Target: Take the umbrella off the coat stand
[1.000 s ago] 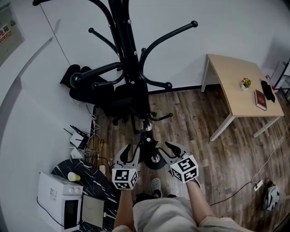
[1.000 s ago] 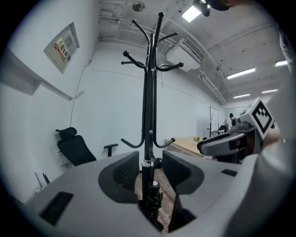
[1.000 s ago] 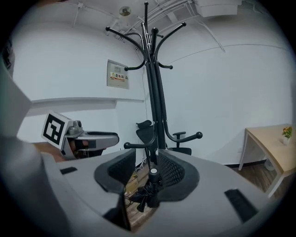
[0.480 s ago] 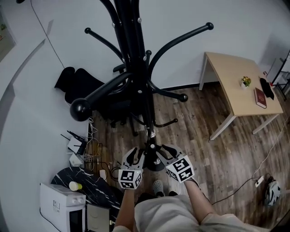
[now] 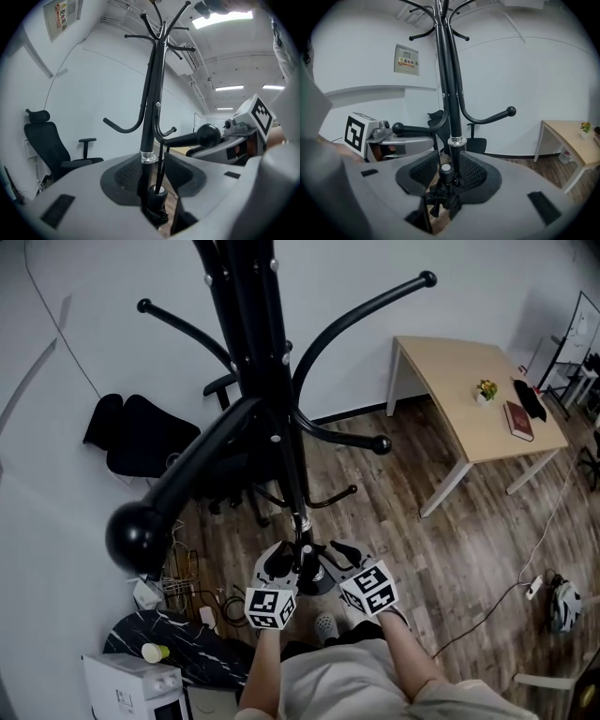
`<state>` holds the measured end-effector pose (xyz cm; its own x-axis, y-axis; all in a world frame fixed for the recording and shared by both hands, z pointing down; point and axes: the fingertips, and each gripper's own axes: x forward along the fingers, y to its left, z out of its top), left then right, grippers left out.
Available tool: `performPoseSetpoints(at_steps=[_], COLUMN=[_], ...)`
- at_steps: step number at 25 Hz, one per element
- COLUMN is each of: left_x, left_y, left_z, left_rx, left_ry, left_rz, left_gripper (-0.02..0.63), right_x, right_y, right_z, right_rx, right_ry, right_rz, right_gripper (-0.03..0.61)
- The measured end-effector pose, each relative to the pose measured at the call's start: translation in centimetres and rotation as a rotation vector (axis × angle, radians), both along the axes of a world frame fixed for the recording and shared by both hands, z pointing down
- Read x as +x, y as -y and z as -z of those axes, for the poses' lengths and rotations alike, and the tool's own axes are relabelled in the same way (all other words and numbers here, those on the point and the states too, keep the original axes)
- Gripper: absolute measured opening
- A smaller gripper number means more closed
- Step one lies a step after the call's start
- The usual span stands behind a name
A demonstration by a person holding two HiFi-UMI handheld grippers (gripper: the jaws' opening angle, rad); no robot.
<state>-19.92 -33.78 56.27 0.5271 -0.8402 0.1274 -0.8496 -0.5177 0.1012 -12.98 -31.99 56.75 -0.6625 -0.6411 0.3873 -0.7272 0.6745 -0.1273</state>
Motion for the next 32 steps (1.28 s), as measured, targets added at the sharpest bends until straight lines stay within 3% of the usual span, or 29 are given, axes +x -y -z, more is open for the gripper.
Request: performPoseSetpoints(at_steps=[6,13,15,20,32], left_x=[0.7,1.2,1.3,2.0,1.4], left_y=[1.2,2.5,2.7,2.2,1.1], left_z=[0.0,-0.3,-0.3,0.1,1.5], left_rx=[0.01,0.022,0.035,0.085,0.023], left_ry=[-0.004,-0.019,-0.009,0.056,0.092], left_rz=[-0.036,-0.01,-0.01,-0.074,-0.157], left_gripper=[0.147,0.127,0.119,0.03,0.021], right_x=[1.7,2.1,1.8,0.8,-2.7], right_y=[0.3,0.6,0.6,0.8,-1.5], right_z=[-1.0,-1.9,-2.2,-2.9,-8.6], right_rx=[-0.019,-0.042,-0.05,-0.061,-0.157], right_ry=[0.002,-0.014,-0.021,-0.038,-0.005], right_rz=[-0.063,-0.085,-0.078,-0.045,0.078], right_gripper=[0.156,0.156,0.156,0.156,0.156])
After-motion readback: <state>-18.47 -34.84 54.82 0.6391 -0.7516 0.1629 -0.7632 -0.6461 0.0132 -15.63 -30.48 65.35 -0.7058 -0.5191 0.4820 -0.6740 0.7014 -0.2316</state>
